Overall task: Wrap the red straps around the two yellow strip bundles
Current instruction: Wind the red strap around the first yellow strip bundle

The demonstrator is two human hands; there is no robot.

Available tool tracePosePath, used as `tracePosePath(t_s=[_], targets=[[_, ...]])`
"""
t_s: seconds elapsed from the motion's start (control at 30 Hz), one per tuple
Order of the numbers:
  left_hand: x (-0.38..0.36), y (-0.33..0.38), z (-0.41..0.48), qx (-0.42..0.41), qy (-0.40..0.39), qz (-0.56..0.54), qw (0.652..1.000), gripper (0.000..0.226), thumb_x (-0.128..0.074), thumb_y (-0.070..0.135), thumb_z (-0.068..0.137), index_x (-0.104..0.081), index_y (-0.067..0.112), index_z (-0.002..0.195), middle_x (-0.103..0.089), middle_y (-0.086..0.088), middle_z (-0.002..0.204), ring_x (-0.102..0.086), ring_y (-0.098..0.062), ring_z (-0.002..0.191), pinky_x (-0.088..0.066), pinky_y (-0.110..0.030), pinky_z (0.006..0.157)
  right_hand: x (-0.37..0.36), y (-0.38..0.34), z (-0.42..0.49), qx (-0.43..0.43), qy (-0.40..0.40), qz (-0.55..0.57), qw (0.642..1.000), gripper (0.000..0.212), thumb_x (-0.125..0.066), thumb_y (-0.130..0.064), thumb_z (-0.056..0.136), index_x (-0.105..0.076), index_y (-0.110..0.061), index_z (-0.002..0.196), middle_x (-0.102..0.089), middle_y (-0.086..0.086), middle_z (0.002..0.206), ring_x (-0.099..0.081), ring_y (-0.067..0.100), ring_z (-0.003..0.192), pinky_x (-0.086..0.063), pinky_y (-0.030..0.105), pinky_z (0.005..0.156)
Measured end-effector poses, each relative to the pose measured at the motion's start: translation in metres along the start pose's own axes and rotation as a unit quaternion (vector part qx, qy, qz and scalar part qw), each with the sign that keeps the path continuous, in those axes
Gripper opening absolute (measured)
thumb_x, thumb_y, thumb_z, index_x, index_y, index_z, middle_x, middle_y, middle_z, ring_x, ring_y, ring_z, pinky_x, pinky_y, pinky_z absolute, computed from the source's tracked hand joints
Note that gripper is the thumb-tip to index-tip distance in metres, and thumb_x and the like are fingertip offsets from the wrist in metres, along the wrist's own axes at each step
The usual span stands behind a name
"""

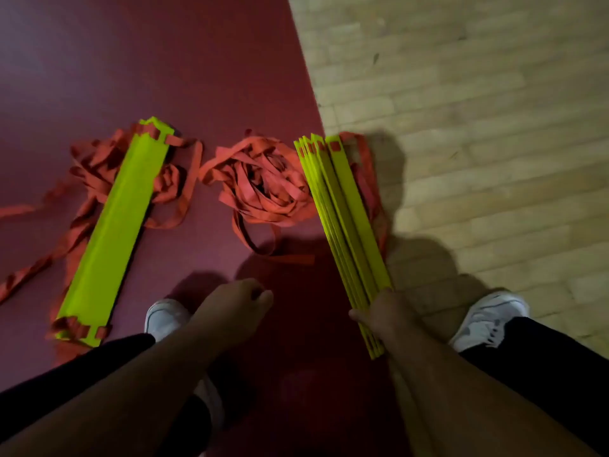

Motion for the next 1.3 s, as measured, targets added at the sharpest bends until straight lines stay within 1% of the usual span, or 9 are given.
tracePosePath(t_s=[0.13, 0.3, 0.43, 0.6, 0.73, 0.87, 1.0, 1.17, 1.3], targets=[[-0.009, -0.007, 0.018, 0.022, -0.013, 0.014, 1.0, 0.025, -0.053, 0.04, 0.098, -0.069, 0.021, 0.101, -0.071, -0.001, 0.099, -0.066, -0.023, 0.096, -0.044, -0.029, 0.076, -0.009, -0.004, 0.012, -0.004, 0.007, -0.043, 0.999, 0.076, -0.07, -0.066, 0.079, -0.053, -0.009, 0.127, -0.063, 0.01, 0.127, -0.062, 0.029, 0.118, -0.052, 0.036, 0.089], [-0.012, -0.008, 0.024, 0.021, -0.029, 0.019, 0.999, 0.024, -0.052, 0.041, 0.098, -0.068, 0.023, 0.1, -0.071, -0.001, 0.099, -0.066, -0.023, 0.096, -0.047, -0.031, 0.08, -0.009, -0.012, 0.01, -0.037, 0.0, 0.045, 0.998, 0.034, -0.067, -0.032, 0.085, -0.061, -0.013, 0.113, -0.066, 0.009, 0.118, -0.066, 0.032, 0.109, -0.056, 0.037, 0.082], [-0.008, -0.005, 0.02, 0.012, -0.022, 0.022, 0.999, 0.024, -0.053, 0.041, 0.098, -0.068, 0.023, 0.1, -0.07, 0.0, 0.097, -0.065, -0.022, 0.094, -0.04, -0.028, 0.075, -0.004, -0.01, 0.015, -0.023, 0.026, 0.036, 0.999, 0.027, -0.048, -0.018, 0.099, -0.054, -0.01, 0.124, -0.062, 0.012, 0.127, -0.062, 0.034, 0.117, -0.053, 0.044, 0.089], [-0.002, -0.005, 0.011, 0.016, -0.025, 0.012, 0.999, 0.022, -0.052, 0.041, 0.098, -0.064, 0.024, 0.089, -0.062, 0.006, 0.081, -0.065, -0.022, 0.088, -0.038, -0.028, 0.07, 0.011, 0.005, 0.015, -0.016, 0.034, 0.099, 0.994, 0.023, -0.059, -0.019, 0.093, -0.06, -0.008, 0.113, -0.067, 0.017, 0.118, -0.066, 0.038, 0.106, -0.057, 0.04, 0.082], [0.021, 0.005, -0.001, 0.017, -0.01, -0.009, 1.0, 0.023, -0.052, 0.039, 0.099, -0.068, 0.022, 0.097, -0.07, -0.003, 0.094, -0.066, -0.025, 0.092, -0.041, -0.03, 0.071, 0.054, 0.003, -0.012, -0.022, 0.101, 0.137, 0.985, 0.028, -0.057, -0.014, 0.093, -0.054, -0.003, 0.118, -0.064, 0.024, 0.12, -0.064, 0.043, 0.11, -0.052, 0.042, 0.083], [0.064, 0.03, -0.023, 0.003, 0.006, -0.032, 0.999, 0.021, -0.048, 0.042, 0.1, -0.058, 0.026, 0.089, -0.069, -0.001, 0.094, -0.066, -0.024, 0.095, -0.037, -0.028, 0.069, 0.113, -0.016, -0.047, 0.038, 0.111, 0.191, 0.975, 0.014, -0.063, -0.014, 0.086, -0.068, -0.001, 0.086, -0.062, 0.025, 0.08, -0.067, 0.043, 0.071, -0.058, 0.039, 0.057], [0.116, 0.05, -0.061, -0.031, 0.043, -0.105, 0.993, 0.039, -0.044, 0.057, 0.087, -0.061, 0.022, 0.083, -0.072, -0.002, 0.085, -0.069, -0.024, 0.082, -0.053, -0.038, 0.078, 0.176, -0.024, -0.101, 0.058, 0.112, 0.255, 0.959, 0.054, -0.066, -0.051, 0.089, -0.066, 0.001, 0.104, -0.068, 0.025, 0.107, -0.065, 0.04, 0.105, -0.044, 0.032, 0.071], [0.172, 0.073, -0.113, -0.07, 0.089, -0.242, 0.964, 0.025, -0.053, 0.031, 0.1, -0.064, 0.012, 0.089, -0.073, -0.008, 0.08, -0.066, -0.016, 0.06, -0.05, -0.033, 0.065, 0.235, -0.032, -0.169, 0.133, 0.077, 0.285, 0.946, 0.027, -0.074, -0.038, 0.08, -0.071, -0.013, 0.087, -0.072, 0.013, 0.094, -0.068, 0.031, 0.092, -0.042, 0.027, 0.066], [0.2, 0.087, -0.158, -0.068, 0.084, -0.441, 0.891, 0.024, -0.049, 0.024, 0.102, -0.063, 0.004, 0.102, -0.067, -0.009, 0.085, -0.057, -0.017, 0.058, -0.045, -0.019, 0.051, 0.269, -0.043, -0.234, 0.222, 0.056, 0.409, 0.883, 0.032, -0.075, -0.042, 0.072, -0.075, -0.015, 0.089, -0.076, 0.004, 0.081, -0.073, 0.023, 0.078, -0.054, 0.034, 0.07]])
Point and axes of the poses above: each hand's wrist, its own z-axis towards the middle knuckle, its own x-axis out of the back of the hand, y = z × x, the point moved 7 cm from there along z, towards the middle knuckle
